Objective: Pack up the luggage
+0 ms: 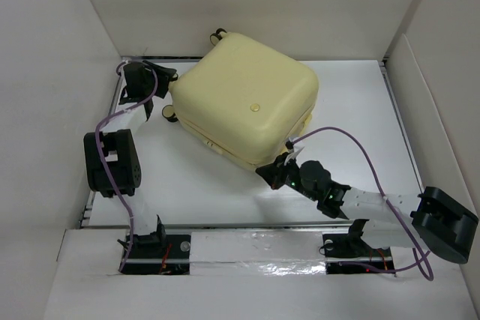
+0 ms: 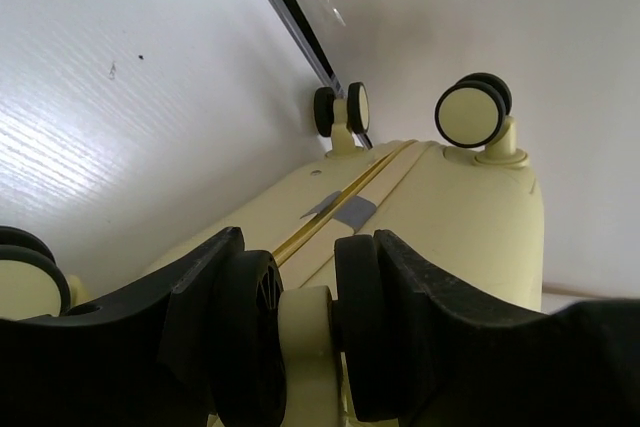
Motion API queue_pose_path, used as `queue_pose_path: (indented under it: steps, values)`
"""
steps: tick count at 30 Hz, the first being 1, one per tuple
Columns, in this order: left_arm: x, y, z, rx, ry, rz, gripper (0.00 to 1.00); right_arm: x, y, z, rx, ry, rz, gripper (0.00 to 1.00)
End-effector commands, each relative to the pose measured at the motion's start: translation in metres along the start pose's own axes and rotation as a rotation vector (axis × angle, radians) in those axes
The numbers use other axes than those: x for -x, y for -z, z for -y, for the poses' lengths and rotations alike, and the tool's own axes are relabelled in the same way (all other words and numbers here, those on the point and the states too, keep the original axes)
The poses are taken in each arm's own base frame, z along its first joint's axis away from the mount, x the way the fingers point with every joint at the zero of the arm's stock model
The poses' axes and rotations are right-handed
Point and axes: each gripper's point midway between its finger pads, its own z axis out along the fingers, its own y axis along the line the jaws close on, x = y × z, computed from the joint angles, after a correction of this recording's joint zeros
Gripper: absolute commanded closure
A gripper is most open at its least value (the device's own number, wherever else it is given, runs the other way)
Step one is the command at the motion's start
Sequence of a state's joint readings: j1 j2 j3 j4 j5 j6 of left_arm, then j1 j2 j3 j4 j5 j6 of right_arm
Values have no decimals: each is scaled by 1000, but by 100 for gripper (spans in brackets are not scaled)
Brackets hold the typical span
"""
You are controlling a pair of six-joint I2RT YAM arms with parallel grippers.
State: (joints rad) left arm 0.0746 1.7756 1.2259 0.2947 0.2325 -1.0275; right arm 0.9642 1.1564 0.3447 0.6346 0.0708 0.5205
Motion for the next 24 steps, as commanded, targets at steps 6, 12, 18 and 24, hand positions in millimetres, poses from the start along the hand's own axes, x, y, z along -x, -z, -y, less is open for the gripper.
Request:
queue_pose_path:
  steps: [6,12,18,24]
  values:
    - [10,44,32,-182,-32,126,100,17,7,-26,98,9,44,100]
    - [-64,103,-9,-251,-55,109,100,52,19,-17,58,58,100,100]
    - [-154,152,-33,-308,-124,-24,100,53,18,-17,12,100,69,100]
    - [-175,182,-29,-336,-175,-48,100,3,-15,-79,192,64,-40,100]
